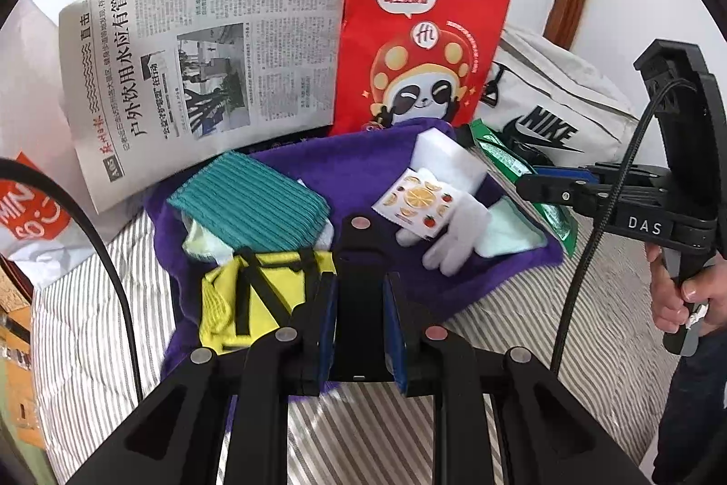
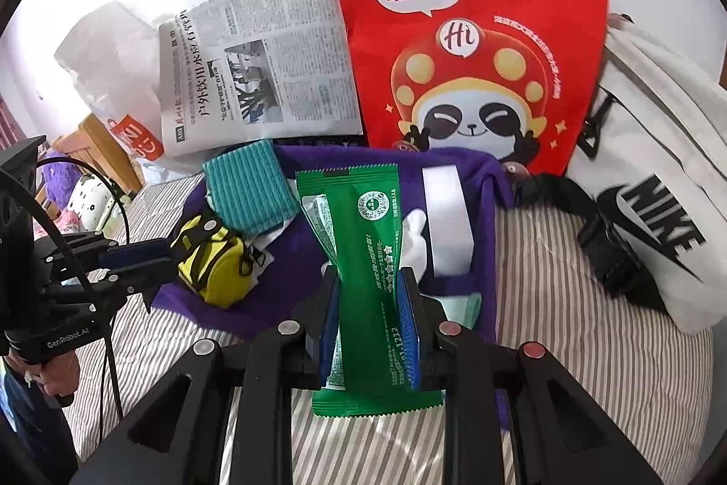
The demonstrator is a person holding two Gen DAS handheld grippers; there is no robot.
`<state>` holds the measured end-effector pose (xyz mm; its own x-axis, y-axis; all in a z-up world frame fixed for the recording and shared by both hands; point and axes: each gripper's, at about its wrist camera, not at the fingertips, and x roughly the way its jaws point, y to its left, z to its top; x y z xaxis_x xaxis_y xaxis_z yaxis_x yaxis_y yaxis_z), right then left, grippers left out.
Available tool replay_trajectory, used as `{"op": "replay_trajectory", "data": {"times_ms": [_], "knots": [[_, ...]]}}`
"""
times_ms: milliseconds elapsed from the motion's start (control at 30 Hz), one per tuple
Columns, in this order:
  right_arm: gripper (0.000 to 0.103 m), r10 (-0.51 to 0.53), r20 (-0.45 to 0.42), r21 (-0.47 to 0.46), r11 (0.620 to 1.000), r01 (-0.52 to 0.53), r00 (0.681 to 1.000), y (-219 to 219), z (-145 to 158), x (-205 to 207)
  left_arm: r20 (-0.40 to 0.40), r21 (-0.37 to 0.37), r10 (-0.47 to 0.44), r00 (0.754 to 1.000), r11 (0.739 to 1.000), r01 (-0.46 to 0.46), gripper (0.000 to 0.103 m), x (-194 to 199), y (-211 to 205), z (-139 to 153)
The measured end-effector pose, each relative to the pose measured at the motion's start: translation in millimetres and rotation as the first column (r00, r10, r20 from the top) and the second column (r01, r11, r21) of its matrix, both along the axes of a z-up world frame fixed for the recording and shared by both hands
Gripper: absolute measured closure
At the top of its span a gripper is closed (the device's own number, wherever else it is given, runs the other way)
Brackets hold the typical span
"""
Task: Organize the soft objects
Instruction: 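Carry the black strap with the left tool while the right tool carries the green packet, then open the left tool beside the yellow bag while the right tool releases the green packet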
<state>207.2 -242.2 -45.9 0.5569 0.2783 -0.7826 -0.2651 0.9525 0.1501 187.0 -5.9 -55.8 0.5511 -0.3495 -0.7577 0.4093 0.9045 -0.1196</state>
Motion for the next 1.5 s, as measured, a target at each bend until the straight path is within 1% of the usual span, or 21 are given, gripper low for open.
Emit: {"op": "replay_trajectory", "data": {"times_ms": [333,600,767,900,967,1067,1167,1233,1300,1400,1500], "knots": [[0.079,0.021,-0.017,-0.014,1.000,-0.021,1.000,13,-6,36,-0.007,-0.014,0.009,1.000,1.000,-0.009,0.083,34,3,0],[0.079,0.038,-0.028,-0.034,0.999,-0.039,0.999,20,-12,60,-0.007,-0.005,0.009,1.000,1.000,-0.009,0.083,60,4,0],[0.079,0.042,-0.044,-0.042,0.998,-0.044,0.998,23,-19,78,-0.014,-0.020,0.016,1.000,1.000,-0.017,0.083,77,5,-2],[0.079,0.053,-0.063,-0.070,0.996,-0.057,0.997,28,-30,87,-0.025,-0.040,0.011,1.000,0.999,-0.012,0.083,89,1,-7],[0.079,0.063,-0.092,-0.075,0.995,-0.070,0.994,31,-40,91,-0.033,-0.040,0.004,0.999,0.999,-0.005,0.083,94,-2,-11],[0.078,0.075,-0.126,-0.097,0.991,-0.087,0.989,35,-53,94,-0.046,-0.028,0.005,0.999,1.000,-0.006,0.083,101,-6,-20],[0.078,0.083,-0.142,-0.117,0.988,-0.100,0.986,40,-61,96,-0.066,-0.028,0.010,0.998,1.000,-0.012,0.083,104,-6,-29],[0.077,0.081,-0.152,-0.142,0.984,-0.103,0.985,41,-65,96,-0.070,0.001,0.017,0.997,1.000,-0.017,0.083,106,-7,-33],[0.076,0.084,-0.156,-0.140,0.985,-0.106,0.984,42,-68,96,-0.073,0.024,0.025,0.997,0.999,-0.023,0.083,107,-7,-38],[0.074,0.093,-0.167,-0.144,0.983,-0.117,0.982,43,-73,95,-0.096,0.025,0.032,0.995,0.999,-0.030,0.083,110,-5,-45],[0.071,0.094,-0.171,-0.132,0.984,-0.117,0.981,40,-75,97,-0.099,0.017,0.028,0.995,1.000,-0.027,0.082,109,-3,-46]]}}
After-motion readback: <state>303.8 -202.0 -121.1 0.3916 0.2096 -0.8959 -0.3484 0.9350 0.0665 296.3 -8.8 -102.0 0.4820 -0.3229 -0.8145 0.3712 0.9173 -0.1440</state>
